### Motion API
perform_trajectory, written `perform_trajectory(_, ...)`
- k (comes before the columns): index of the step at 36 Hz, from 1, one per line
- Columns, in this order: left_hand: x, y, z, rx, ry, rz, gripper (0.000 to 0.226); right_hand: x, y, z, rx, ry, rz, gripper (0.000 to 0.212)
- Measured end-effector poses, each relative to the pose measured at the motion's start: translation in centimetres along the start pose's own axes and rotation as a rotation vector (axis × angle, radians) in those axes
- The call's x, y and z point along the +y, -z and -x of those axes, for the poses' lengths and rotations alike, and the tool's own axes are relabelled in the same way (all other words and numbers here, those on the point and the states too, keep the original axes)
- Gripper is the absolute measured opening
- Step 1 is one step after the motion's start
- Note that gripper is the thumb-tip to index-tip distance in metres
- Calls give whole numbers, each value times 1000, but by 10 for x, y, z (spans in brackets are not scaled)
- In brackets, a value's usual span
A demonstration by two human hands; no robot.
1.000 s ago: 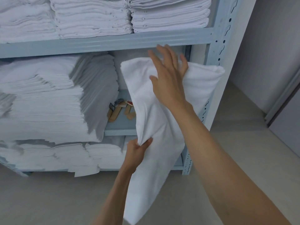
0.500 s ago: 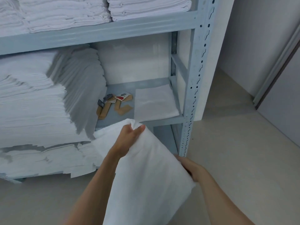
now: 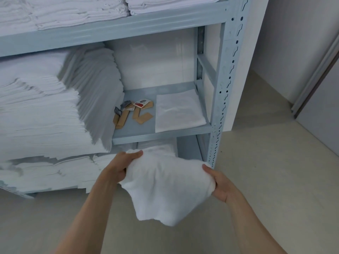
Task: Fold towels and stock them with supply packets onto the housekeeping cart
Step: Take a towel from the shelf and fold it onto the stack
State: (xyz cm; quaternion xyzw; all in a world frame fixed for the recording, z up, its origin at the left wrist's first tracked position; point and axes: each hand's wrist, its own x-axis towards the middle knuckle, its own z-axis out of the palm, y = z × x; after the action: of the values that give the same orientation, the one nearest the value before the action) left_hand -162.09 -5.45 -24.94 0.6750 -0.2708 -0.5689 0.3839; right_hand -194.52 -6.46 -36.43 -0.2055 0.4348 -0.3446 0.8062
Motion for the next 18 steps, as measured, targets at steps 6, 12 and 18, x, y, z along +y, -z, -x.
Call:
perform_trajectory(6, -8, 28, 0, -90, -3, 204, 30, -35, -15, 10, -101, 253, 63, 53)
perform_trajectory(12, -13, 16, -1, 16, -293, -66, 19, -61, -15, 19, 45, 344, 462, 42)
perform_trajectory(18, -13, -3, -13, 223, -283, -141, 21, -54, -12, 15, 442, 424, 703, 43)
